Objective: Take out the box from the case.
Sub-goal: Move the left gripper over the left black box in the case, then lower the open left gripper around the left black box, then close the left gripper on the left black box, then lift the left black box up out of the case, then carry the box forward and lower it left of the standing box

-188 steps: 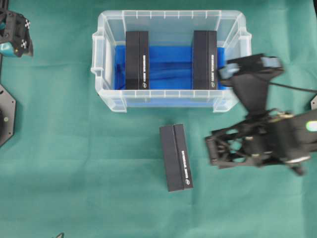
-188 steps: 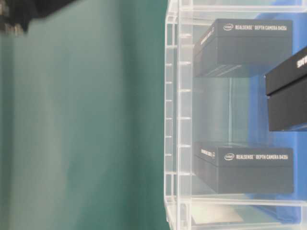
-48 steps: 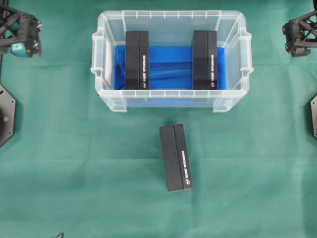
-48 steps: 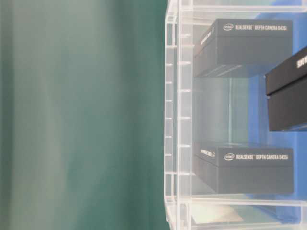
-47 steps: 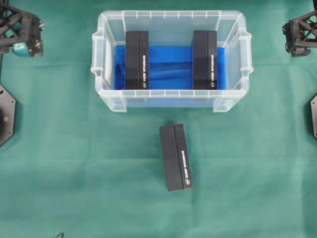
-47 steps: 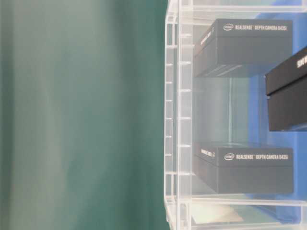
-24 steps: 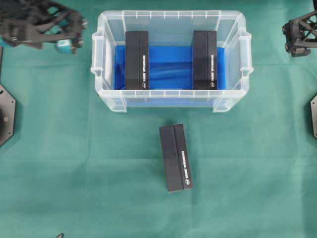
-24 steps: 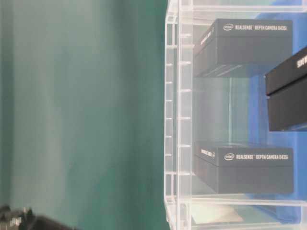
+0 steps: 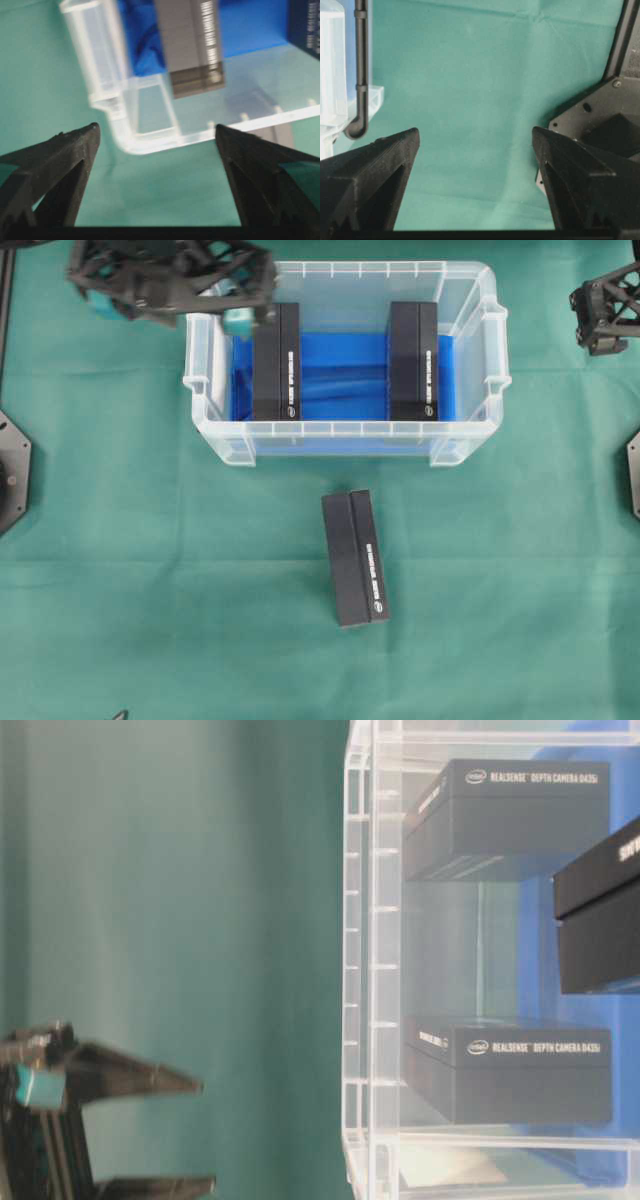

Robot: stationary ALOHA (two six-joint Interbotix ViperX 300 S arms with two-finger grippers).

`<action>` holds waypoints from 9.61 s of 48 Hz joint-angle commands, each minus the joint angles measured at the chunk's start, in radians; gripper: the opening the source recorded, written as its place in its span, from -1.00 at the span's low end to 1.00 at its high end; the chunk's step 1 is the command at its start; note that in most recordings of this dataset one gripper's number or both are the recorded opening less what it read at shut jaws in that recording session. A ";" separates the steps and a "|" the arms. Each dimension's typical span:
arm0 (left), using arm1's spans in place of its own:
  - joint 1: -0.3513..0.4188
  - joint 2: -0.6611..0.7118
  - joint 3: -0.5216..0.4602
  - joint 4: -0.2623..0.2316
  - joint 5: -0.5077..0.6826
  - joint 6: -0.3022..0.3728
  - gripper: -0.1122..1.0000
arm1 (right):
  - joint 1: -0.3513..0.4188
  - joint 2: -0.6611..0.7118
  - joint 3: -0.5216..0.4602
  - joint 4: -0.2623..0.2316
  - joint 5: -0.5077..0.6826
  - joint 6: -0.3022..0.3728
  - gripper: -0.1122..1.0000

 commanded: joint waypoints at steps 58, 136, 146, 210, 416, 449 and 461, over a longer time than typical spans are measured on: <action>-0.023 0.118 -0.167 0.002 0.006 -0.006 0.89 | 0.000 -0.005 -0.009 0.002 -0.015 -0.003 0.81; -0.008 0.120 0.189 0.014 -0.313 -0.091 0.89 | 0.000 -0.003 0.003 0.000 -0.031 -0.005 0.81; -0.005 0.137 0.216 0.014 -0.368 -0.094 0.89 | -0.002 -0.003 0.003 0.000 -0.043 -0.003 0.81; 0.017 0.190 0.276 0.012 -0.442 -0.094 0.64 | 0.000 -0.003 0.003 0.003 -0.071 -0.005 0.81; -0.041 0.075 -0.296 0.025 0.140 -0.133 0.29 | 0.014 -0.017 0.003 0.000 -0.080 -0.023 0.81; -0.164 0.060 -0.261 0.034 0.152 -0.233 0.29 | 0.014 -0.015 0.003 0.003 -0.078 -0.025 0.81; -0.293 0.060 -0.247 0.037 0.152 -0.365 0.29 | 0.014 -0.015 0.003 0.002 -0.078 -0.026 0.81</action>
